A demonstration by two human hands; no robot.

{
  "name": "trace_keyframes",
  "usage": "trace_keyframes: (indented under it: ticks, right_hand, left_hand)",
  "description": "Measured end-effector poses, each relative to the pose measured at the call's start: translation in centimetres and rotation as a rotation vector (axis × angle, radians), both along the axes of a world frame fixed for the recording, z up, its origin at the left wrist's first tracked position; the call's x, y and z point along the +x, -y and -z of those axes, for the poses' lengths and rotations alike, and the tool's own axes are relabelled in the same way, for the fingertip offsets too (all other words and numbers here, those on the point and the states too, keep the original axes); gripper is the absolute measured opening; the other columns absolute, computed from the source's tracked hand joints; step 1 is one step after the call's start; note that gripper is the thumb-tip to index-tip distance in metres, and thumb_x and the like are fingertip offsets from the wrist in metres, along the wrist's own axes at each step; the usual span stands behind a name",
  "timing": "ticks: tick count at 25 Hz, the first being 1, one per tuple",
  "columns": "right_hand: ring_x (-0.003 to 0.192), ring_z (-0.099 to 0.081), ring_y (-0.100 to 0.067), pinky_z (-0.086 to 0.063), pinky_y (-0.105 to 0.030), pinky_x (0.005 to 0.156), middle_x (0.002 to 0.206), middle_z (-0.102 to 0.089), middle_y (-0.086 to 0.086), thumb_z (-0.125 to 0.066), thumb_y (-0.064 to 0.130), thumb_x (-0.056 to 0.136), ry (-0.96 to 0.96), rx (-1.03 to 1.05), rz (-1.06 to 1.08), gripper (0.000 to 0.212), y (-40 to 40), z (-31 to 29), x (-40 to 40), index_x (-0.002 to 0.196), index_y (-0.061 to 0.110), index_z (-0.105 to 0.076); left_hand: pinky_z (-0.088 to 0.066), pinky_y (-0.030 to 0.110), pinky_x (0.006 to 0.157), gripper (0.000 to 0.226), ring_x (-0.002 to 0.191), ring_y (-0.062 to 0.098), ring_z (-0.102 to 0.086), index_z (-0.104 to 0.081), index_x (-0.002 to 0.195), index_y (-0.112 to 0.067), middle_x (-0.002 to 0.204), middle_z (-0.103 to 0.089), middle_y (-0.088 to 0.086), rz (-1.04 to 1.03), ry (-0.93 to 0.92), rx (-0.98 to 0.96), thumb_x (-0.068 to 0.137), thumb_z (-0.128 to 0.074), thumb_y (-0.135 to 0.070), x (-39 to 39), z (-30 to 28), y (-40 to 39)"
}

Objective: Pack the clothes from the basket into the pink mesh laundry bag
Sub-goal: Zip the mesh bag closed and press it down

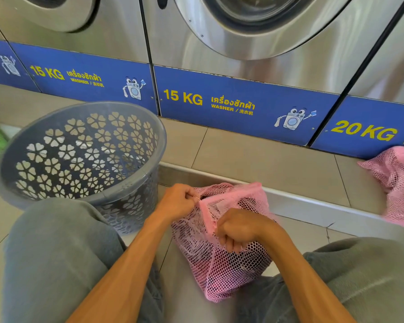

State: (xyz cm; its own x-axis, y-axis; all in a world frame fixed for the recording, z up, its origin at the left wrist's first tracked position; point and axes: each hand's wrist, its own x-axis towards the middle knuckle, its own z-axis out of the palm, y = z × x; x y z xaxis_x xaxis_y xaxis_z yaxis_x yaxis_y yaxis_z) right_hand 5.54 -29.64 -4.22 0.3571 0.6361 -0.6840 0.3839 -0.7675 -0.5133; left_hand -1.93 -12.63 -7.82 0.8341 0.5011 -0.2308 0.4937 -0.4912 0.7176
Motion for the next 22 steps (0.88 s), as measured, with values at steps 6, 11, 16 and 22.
trace_keyframes:
  ticks: [6,11,16,22]
  right_hand:
    - [0.045,-0.055,-0.010,-0.044,-0.023,0.055,0.060,-0.068,0.001,-0.052,0.020,0.093,-0.066,-0.236,-0.077,0.024,1.1,-0.4,-0.1,0.080,0.010,-0.070]
    - [0.054,-0.046,-0.010,-0.040,-0.025,0.056,0.062,-0.048,0.006,-0.053,0.043,0.098,0.401,0.052,-0.027,0.042,0.7,0.1,0.4,0.063,0.019,-0.052]
    - [0.056,-0.054,-0.015,-0.045,-0.028,0.057,0.058,-0.055,0.004,-0.049,0.069,0.086,0.479,0.247,0.119,0.056,-1.2,1.6,-1.3,0.066,0.018,-0.062]
    - [0.067,-0.053,-0.019,-0.040,-0.029,0.060,0.067,-0.051,0.005,-0.058,0.045,0.096,0.396,0.178,-0.047,0.041,-1.7,1.2,-1.2,0.063,0.024,-0.046]
  left_hand:
    - [-0.043,0.024,0.075,0.013,0.088,0.012,-0.060,-0.067,0.099,-0.015,0.096,-0.067,-0.005,-0.222,0.096,0.041,0.094,-0.055,-0.011,0.0,-0.1,-1.1]
    - [-0.047,0.023,0.078,0.011,0.084,0.004,-0.061,-0.065,0.091,-0.024,0.089,-0.066,-0.012,0.004,0.093,0.019,0.094,-0.059,-0.015,0.3,-0.6,-0.4]
    - [-0.056,0.024,0.066,0.015,0.073,0.007,-0.067,-0.075,0.086,-0.013,0.081,-0.073,-0.002,0.210,0.023,-0.197,0.088,-0.063,-0.005,0.4,-1.0,0.5]
    - [-0.059,0.039,0.082,0.015,0.080,0.016,-0.071,-0.075,0.088,-0.015,0.083,-0.077,0.004,0.053,0.011,-0.177,0.088,-0.062,-0.009,0.4,-0.5,0.1]
